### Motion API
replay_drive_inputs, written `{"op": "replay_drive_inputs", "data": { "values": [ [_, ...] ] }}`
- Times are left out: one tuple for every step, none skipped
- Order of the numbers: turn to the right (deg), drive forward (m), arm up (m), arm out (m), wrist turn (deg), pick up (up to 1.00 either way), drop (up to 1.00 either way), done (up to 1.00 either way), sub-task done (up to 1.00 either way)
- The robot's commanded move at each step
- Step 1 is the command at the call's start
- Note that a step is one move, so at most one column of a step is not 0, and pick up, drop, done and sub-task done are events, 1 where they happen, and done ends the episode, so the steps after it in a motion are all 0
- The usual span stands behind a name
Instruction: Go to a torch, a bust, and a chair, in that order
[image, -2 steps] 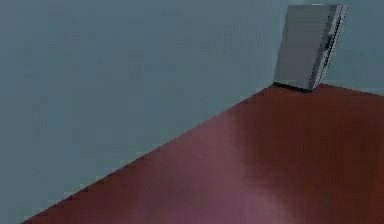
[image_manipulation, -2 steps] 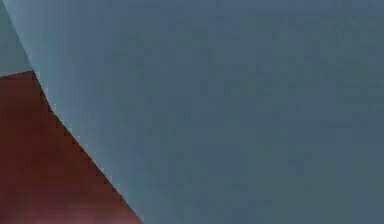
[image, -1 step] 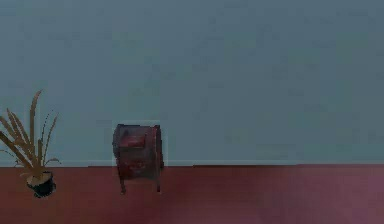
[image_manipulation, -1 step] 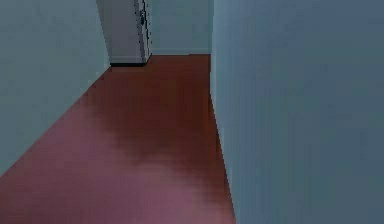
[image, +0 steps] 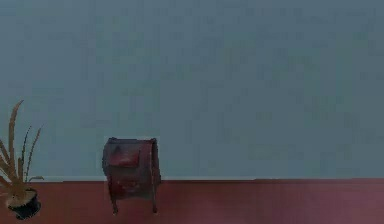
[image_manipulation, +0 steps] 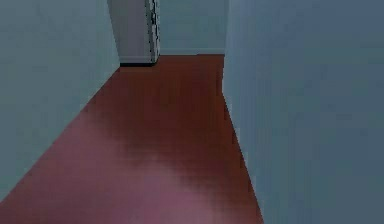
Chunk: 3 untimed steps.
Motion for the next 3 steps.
{"op": "replay_drive_inputs", "data": {
  "values": [
    [45.0, 0.0, 0.0, 0.0, 0.0, 0.0, 0.0, 0.0, 0.0],
    [42.0, 0.0, 0.0, 0.0, 0.0, 0.0, 0.0, 0.0, 0.0],
    [0.0, 1.0, 0.0, 0.0, 0.0, 0.0, 0.0, 0.0, 0.0]
  ]
}}
